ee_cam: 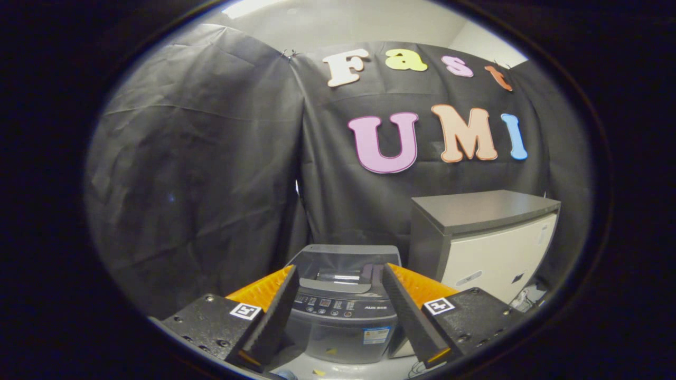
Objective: Put the clothes into the washing machine and then close the washing machine lid.
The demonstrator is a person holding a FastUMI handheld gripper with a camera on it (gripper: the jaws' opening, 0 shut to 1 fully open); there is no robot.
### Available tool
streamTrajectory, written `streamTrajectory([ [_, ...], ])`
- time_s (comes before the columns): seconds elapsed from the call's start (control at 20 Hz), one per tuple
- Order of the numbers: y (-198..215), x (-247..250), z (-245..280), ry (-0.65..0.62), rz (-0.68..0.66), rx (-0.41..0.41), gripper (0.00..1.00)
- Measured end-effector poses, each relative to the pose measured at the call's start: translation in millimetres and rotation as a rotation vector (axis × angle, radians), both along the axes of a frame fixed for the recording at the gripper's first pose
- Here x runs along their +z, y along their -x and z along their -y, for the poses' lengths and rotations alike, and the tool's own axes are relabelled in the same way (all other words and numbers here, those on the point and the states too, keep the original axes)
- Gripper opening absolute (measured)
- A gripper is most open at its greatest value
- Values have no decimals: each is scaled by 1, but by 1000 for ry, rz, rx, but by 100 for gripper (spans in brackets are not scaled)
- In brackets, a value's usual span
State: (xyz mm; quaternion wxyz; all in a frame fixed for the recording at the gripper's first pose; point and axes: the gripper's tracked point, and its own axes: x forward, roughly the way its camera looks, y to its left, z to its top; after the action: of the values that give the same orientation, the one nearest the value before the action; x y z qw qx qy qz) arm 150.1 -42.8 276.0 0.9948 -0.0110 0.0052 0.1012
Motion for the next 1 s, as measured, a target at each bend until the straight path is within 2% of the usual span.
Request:
streamTrajectory([
  [0.1, 5, 5, 20, 25, 15, -32, 97],
  [0.25, 12, 12, 62, 25, 34, -142, 97],
  [0.3, 13, 11, 68, 10, 38, -154, 97],
  [0.45, 24, -2, 74, -10, 18, -122, 97],
  [0.65, 33, -3, 93, 4, 36, -154, 97],
  [0.85, 38, 26, 99, 59, 166, -180, 97],
  [1.0, 46, 36, 97, 43, 235, -154, 97],
])
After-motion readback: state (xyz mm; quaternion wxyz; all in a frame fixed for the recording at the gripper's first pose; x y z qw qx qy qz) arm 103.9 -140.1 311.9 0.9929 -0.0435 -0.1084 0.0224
